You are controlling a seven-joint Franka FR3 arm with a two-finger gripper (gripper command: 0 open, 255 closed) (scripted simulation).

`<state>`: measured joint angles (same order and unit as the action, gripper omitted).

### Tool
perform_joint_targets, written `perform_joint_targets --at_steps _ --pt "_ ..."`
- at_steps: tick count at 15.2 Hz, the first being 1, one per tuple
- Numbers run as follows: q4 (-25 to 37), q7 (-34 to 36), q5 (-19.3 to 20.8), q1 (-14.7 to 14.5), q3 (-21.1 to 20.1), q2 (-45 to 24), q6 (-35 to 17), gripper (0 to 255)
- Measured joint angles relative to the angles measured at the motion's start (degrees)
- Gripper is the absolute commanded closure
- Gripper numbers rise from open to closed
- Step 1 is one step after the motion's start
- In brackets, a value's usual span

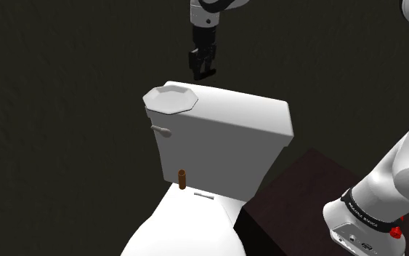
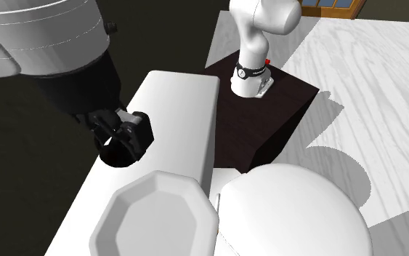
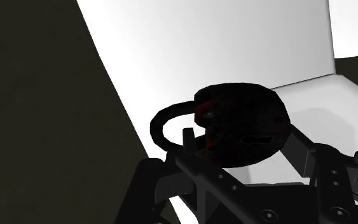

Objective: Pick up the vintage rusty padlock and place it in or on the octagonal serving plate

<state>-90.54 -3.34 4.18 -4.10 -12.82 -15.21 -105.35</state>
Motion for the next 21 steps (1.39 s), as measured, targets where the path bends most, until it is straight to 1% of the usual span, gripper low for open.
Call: perform_joint_targets --at_steps 4,5,8,9,10,12,21 --pt "8.3 4.7 1.6 -3.7 -1.3 -5.4 3.2 255" --pt "9.5 5.8 1.9 -4.6 -1.6 -6.5 3.4 255" --pt "18.2 8.9 3.4 -7.9 -2.1 -12.1 6.7 255" --pt "22.4 10.1 4.0 -9.4 -2.3 -14.7 8.3 255" --pt "23.5 10.8 4.3 -10.2 -2.4 -15.8 8.4 255" --pt "24.1 11.3 4.5 -10.7 -2.4 -16.8 8.1 255" --pt "17.4 11.9 4.7 -10.3 -2.2 -17.0 1.3 255"
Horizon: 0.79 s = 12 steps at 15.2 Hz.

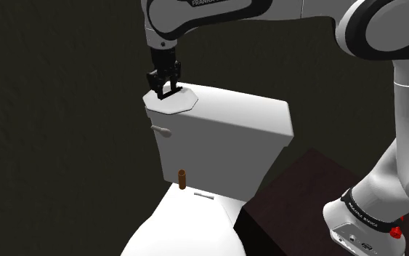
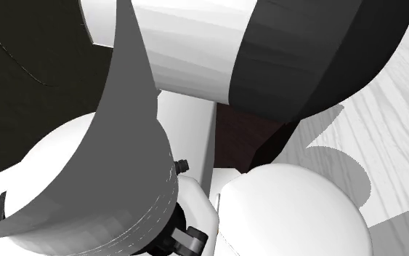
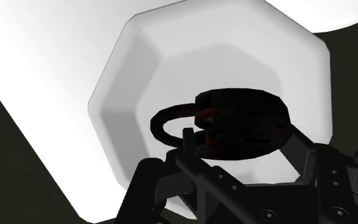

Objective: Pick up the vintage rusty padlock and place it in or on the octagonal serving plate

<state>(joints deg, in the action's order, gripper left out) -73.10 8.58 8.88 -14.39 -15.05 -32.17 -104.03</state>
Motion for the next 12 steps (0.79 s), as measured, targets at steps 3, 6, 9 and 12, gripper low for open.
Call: perform_joint_targets --at_steps 3,6,9,12 --pt "-2.0 0.2 0.1 0.1 0.0 0.2 -2.0 255" --pt "-2.3 0.2 0.1 0.2 0.1 -0.2 -2.5 255" --pt "-2.3 0.2 0.1 0.2 0.1 -0.2 -2.5 255" --pt "-2.3 0.2 0.1 0.2 0.1 -0.2 -2.6 0"
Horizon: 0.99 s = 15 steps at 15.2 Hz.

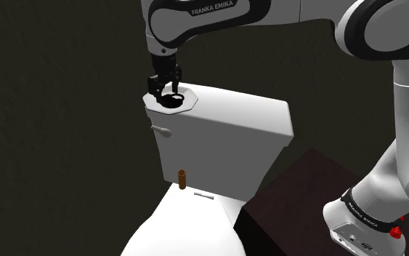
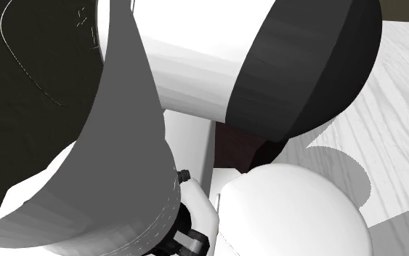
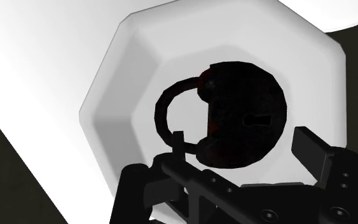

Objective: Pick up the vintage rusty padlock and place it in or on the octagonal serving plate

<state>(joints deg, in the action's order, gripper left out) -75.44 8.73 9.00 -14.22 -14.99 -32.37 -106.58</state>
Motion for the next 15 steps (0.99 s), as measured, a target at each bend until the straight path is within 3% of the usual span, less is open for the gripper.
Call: perform_joint_targets --at_steps 4,9,15 --pt "0.0 0.0 0.0 0.0 0.0 0.0 0.0 0" --pt "5.9 -0.4 -0.3 -0.4 -0.2 0.5 6.3 0" --pt "6.8 -0.4 -0.2 -0.6 -0.2 0.3 7.1 0"
